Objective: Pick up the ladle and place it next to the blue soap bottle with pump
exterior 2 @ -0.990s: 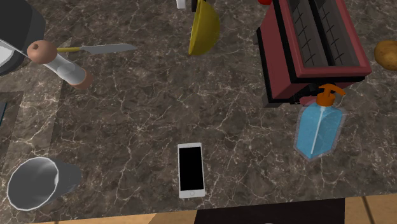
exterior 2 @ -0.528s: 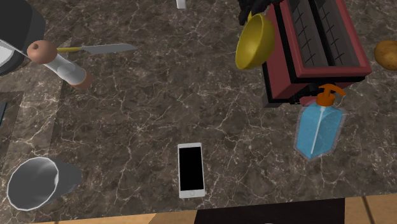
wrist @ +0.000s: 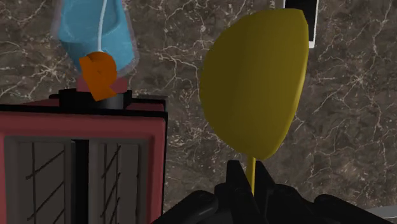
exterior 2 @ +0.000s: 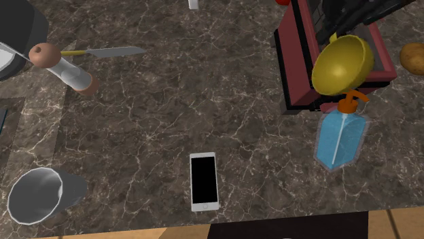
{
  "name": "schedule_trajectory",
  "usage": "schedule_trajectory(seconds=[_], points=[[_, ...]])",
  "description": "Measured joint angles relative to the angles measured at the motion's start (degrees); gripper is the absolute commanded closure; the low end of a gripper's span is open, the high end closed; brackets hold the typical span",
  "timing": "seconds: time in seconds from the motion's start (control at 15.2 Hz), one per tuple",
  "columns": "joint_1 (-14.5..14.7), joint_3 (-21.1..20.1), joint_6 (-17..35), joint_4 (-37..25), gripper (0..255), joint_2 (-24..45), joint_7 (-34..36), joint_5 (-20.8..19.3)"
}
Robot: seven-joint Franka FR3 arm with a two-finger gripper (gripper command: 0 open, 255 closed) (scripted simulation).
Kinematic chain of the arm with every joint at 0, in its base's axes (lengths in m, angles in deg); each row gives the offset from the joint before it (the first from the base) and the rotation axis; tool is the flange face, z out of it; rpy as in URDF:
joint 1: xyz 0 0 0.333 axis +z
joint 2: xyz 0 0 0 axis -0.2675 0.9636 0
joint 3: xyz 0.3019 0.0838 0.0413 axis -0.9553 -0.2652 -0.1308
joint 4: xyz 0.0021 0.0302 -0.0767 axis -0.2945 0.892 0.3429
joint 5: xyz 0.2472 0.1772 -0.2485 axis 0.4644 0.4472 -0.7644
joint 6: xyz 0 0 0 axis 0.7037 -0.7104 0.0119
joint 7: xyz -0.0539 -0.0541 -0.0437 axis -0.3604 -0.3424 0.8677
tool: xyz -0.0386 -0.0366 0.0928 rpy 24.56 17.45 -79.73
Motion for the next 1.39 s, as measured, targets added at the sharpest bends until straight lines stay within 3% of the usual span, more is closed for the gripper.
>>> schedule_trajectory(seconds=[0.86, 1.39], points=[[-7.29, 9.71, -2.33, 7.23, 255, -7.19, -16.81, -3.61], [-12.13, 17.03, -4.46, 5.15, 255, -6.05, -28.88, -6.42]])
